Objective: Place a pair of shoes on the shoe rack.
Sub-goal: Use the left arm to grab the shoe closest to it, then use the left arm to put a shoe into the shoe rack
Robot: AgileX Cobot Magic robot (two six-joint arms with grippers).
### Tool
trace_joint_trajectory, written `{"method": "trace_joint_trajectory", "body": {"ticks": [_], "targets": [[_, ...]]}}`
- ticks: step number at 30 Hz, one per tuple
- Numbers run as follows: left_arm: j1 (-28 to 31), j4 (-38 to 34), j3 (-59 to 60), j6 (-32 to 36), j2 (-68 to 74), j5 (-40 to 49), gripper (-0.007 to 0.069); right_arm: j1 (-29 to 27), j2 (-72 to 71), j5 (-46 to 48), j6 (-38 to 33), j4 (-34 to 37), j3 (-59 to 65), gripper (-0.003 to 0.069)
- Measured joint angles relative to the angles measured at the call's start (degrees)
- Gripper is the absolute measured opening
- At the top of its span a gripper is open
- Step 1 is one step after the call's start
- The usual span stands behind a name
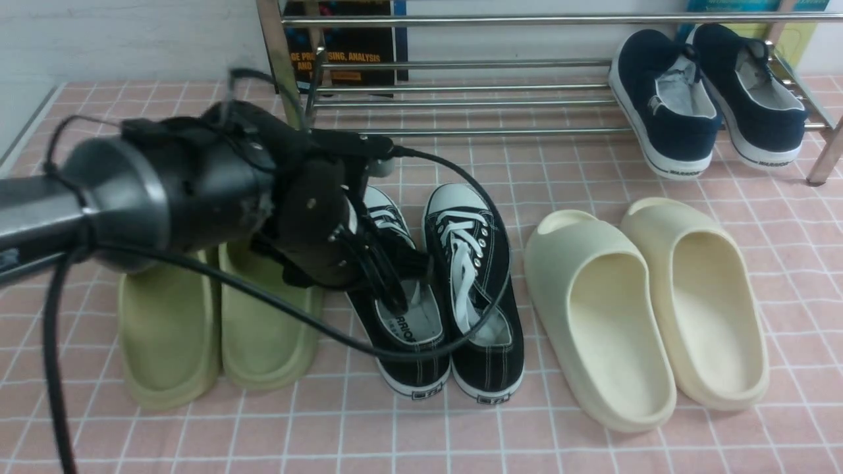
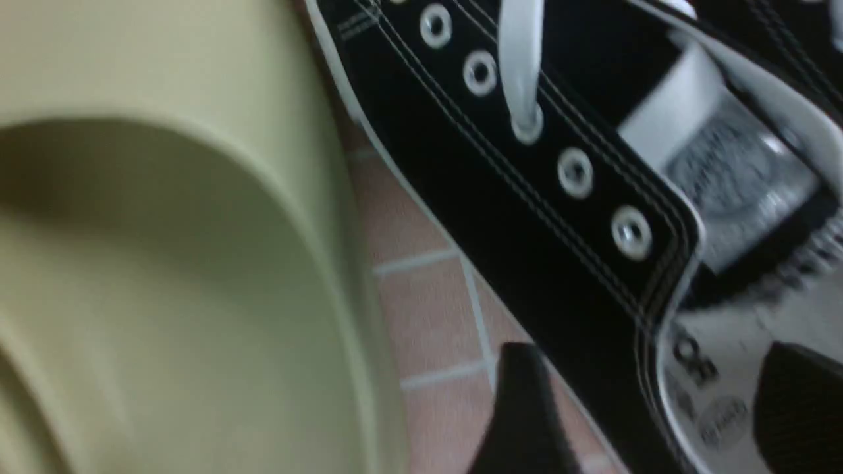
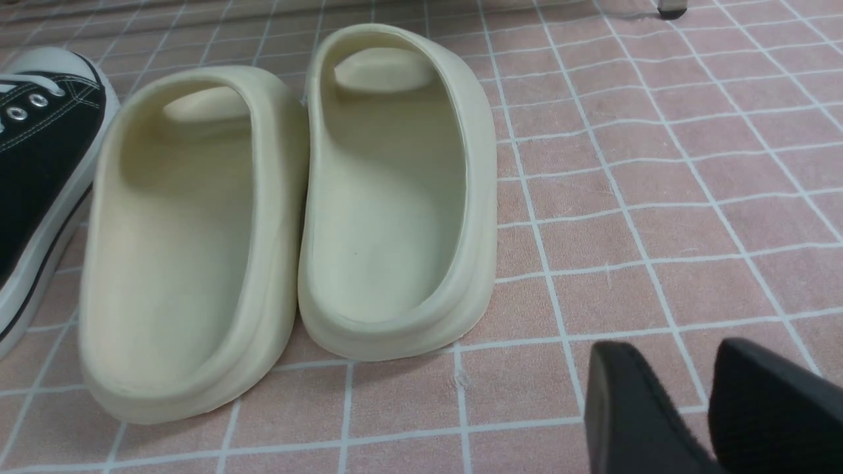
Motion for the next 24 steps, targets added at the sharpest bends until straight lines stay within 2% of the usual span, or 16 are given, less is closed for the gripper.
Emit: {"method": "trace_joint_trajectory", "body": {"ticks": [2,4,8,9,10,11,15,24], "targets": [[-1.23,3.57,-0.18,-4.3,2.39,-1.72,0.0528,0.0,0.0,0.0,0.0,0.0,0.0,0.021],[-1.73,4.73,-0.23,-5.44,3.62,-2.61,0.0531,0.0,0.0,0.0,0.0,0.0,0.0,0.0213],[-1.96,7.53,-0.34,-9.44,6.11,-3.32,0.045,0.0,0.0,0.0,0.0,0.0,0.0,0.022],[-1.96,9.88,-0.34,-12.41,6.54,-2.9,0.0358,0.0,0.0,0.0,0.0,0.0,0.0,0.0223],[-1.96,10.22,-0.34,-12.77,6.6,-2.84,0.0345,0.0,0.0,0.0,0.0,0.0,0.0,0.0223],[-1.96,13.16,-0.34,-16.17,6.65,-2.34,0.0225,0.0,0.0,0.0,0.0,0.0,0.0,0.0227],[-2.06,18.49,-0.4,-21.74,5.59,-0.38,0.0039,0.0,0.0,0.0,0.0,0.0,0.0,0.023],[-1.99,23.2,-7.11,-23.6,0.79,7.48,0.0017,0.0,0.0,0.0,0.0,0.0,0.0,0.0237]]}}
